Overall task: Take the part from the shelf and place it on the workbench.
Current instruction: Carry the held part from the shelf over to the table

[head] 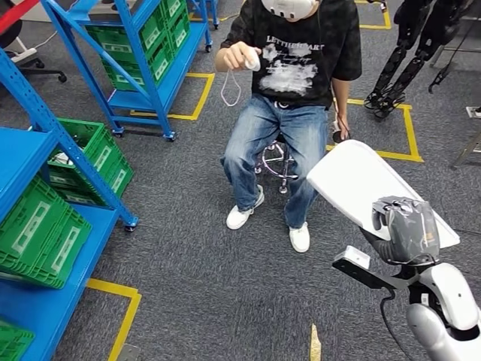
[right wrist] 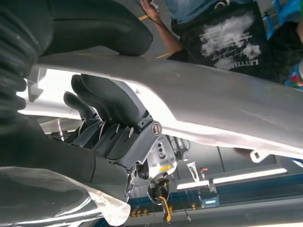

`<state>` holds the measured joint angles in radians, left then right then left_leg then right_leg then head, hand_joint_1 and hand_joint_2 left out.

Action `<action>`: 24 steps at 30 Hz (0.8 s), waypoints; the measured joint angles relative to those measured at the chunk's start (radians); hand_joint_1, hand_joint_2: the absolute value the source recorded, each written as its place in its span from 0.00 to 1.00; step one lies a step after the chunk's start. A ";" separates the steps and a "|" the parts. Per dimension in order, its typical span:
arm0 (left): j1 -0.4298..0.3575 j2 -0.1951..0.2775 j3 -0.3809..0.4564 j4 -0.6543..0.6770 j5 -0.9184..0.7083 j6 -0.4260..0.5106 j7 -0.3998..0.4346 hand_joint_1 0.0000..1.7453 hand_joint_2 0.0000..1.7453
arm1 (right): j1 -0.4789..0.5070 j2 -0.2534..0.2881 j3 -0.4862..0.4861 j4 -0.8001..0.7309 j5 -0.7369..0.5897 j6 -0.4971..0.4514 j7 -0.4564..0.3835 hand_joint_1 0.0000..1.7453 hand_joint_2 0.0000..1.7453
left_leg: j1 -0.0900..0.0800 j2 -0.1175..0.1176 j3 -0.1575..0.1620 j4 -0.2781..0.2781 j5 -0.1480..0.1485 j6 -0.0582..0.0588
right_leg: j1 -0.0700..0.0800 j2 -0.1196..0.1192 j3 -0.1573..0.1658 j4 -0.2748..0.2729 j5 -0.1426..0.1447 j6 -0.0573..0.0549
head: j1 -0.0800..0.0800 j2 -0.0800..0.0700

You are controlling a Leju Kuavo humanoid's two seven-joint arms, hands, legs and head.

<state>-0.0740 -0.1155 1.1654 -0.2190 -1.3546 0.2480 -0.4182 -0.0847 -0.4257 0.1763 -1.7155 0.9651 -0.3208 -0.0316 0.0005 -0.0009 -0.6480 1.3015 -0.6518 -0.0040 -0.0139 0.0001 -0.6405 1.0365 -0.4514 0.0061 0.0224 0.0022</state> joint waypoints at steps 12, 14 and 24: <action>-0.003 -0.003 0.000 0.000 0.000 0.015 0.014 0.00 1.00 | 0.003 0.002 -0.001 -0.004 -0.032 0.000 0.000 1.00 1.00 | -0.009 -0.001 0.061 -0.287 0.191 0.051 | 0.003 0.007 0.008 0.060 -0.077 0.036 | 0.003 0.000; -0.003 -0.004 0.000 0.000 0.000 0.017 0.014 0.00 1.00 | 0.006 0.002 -0.001 -0.004 -0.034 0.000 -0.001 1.00 1.00 | -0.010 0.000 0.061 -0.287 0.190 0.055 | 0.002 0.007 -0.053 0.190 -0.137 0.043 | 0.003 0.000; -0.001 -0.007 0.000 0.000 0.000 0.021 0.015 0.00 1.00 | 0.037 0.007 -0.011 -0.013 -0.065 -0.011 -0.026 1.00 1.00 | -0.015 -0.001 0.064 -0.277 0.176 0.028 | 0.005 0.001 0.054 -0.019 -0.031 0.023 | -0.001 0.000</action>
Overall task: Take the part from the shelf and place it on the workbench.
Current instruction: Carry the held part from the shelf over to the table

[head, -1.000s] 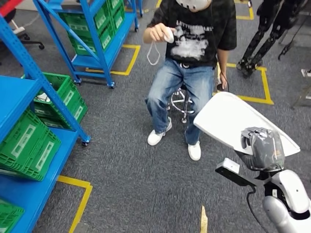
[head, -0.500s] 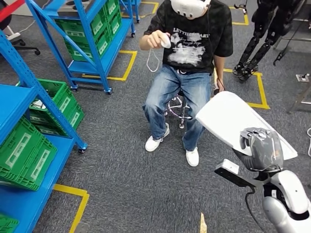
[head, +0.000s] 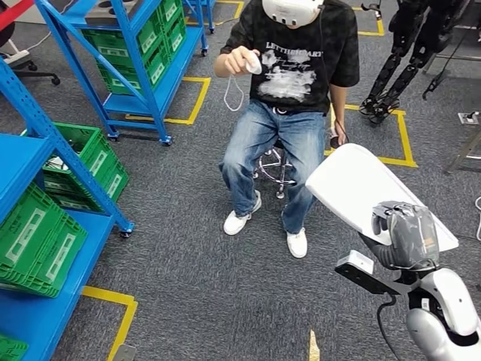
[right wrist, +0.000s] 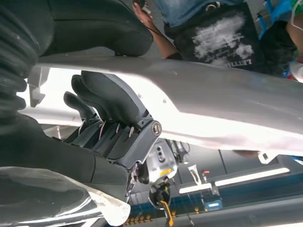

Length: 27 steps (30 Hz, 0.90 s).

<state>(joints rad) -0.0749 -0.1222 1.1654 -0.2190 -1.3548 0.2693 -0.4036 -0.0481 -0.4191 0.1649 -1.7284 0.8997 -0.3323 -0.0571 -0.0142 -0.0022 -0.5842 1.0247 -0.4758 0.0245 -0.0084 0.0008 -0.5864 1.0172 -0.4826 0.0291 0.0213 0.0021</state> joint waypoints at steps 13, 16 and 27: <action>-0.001 -0.001 0.000 0.000 -0.001 0.001 -0.001 0.00 1.00 | 0.015 0.005 -0.013 -0.015 -0.016 -0.001 -0.012 1.00 1.00 | 0.005 -0.014 -0.004 0.013 0.004 -0.004 | 0.000 0.021 0.011 -0.003 -0.004 -0.012 | -0.006 0.000; -0.001 -0.003 0.000 0.000 -0.001 0.001 -0.001 0.00 1.00 | 0.016 0.006 -0.015 -0.017 -0.020 -0.001 -0.014 1.00 1.00 | 0.004 -0.009 0.002 -0.005 0.003 0.006 | -0.002 0.025 0.007 -0.005 -0.004 0.005 | -0.006 0.000; -0.003 -0.007 0.000 0.000 -0.002 0.001 -0.002 0.00 1.00 | 0.017 0.008 -0.025 -0.017 -0.034 0.002 -0.018 1.00 1.00 | 0.000 0.023 0.012 -0.011 0.001 0.015 | -0.001 -0.028 -0.017 0.036 -0.004 0.018 | -0.001 0.000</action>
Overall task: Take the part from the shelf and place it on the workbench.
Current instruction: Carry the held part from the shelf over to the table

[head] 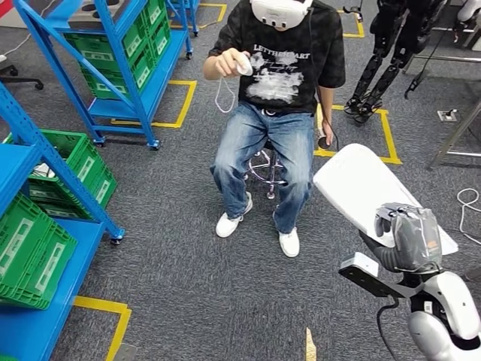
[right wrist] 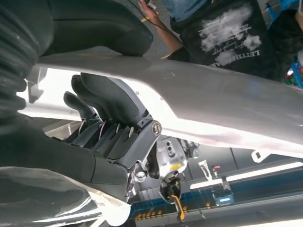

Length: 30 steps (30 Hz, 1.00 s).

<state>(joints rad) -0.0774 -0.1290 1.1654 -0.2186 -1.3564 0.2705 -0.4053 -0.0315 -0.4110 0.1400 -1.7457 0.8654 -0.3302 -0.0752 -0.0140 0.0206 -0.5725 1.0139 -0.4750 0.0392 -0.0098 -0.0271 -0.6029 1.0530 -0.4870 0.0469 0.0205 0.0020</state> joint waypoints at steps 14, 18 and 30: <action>0.003 -0.001 0.000 0.000 -0.001 0.000 0.000 0.00 1.00 | -0.002 0.004 -0.005 0.000 -0.007 0.008 -0.003 1.00 1.00 | 0.011 -0.025 -0.051 0.134 -0.039 -0.033 | 0.000 0.053 0.030 -0.047 0.010 -0.041 | -0.011 0.000; 0.001 0.000 0.000 0.000 -0.001 -0.001 -0.001 0.00 1.00 | -0.003 0.004 -0.005 0.000 -0.008 0.009 -0.003 1.00 1.00 | 0.009 -0.048 0.001 0.008 -0.008 -0.023 | -0.001 0.070 0.021 -0.046 0.014 -0.020 | -0.010 0.000; 0.000 -0.002 0.000 0.000 0.002 -0.001 0.000 0.00 1.00 | 0.002 0.004 -0.009 0.000 -0.012 0.011 -0.003 1.00 1.00 | 0.006 0.006 0.005 -0.001 -0.003 -0.002 | -0.003 0.008 -0.013 0.027 -0.007 0.004 | -0.003 0.000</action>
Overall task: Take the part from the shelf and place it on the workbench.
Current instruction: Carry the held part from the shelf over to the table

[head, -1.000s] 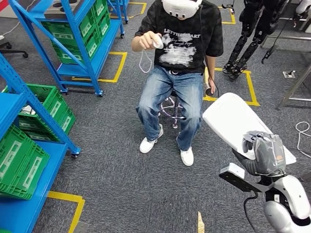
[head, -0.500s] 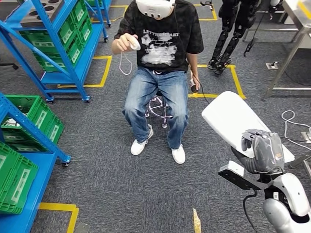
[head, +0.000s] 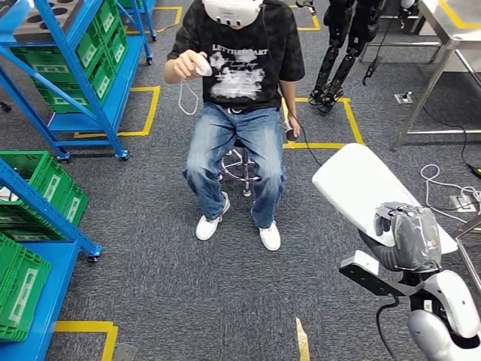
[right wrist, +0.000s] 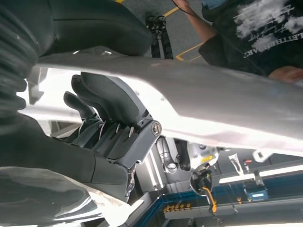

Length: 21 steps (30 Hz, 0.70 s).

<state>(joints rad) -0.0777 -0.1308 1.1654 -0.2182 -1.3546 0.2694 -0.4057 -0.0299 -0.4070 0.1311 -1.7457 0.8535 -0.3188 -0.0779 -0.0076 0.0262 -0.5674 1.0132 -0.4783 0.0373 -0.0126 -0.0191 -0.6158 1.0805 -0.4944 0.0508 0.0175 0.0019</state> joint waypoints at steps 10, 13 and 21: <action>0.002 0.000 0.000 0.000 0.000 0.000 0.000 0.00 1.00 | 0.003 0.000 -0.004 -0.005 -0.008 0.005 0.000 1.00 1.00 | 0.002 -0.013 -0.108 0.261 -0.140 -0.037 | 0.002 0.027 0.038 -0.073 0.017 -0.042 | -0.008 0.000; 0.003 -0.002 0.000 0.000 0.000 0.000 0.000 0.00 1.00 | 0.004 0.000 -0.004 -0.005 -0.008 0.005 0.000 1.00 1.00 | 0.002 -0.018 -0.106 0.252 -0.099 -0.032 | 0.003 0.049 0.041 -0.072 0.017 -0.042 | -0.009 0.000; 0.000 -0.001 0.000 0.000 0.000 0.000 0.000 0.00 1.00 | 0.006 0.000 -0.005 -0.006 -0.009 0.005 0.000 1.00 1.00 | 0.001 -0.049 -0.001 -0.003 0.002 -0.001 | -0.002 0.077 0.019 -0.060 0.012 -0.011 | -0.006 0.000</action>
<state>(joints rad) -0.0775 -0.1316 1.1654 -0.2182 -1.3546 0.2694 -0.4059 -0.0243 -0.4067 0.1261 -1.7517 0.8446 -0.3135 -0.0782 -0.0064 -0.0233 -0.5688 1.0104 -0.4759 0.0366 -0.0146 0.0582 -0.5971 1.0201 -0.4826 0.0401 0.0116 0.0019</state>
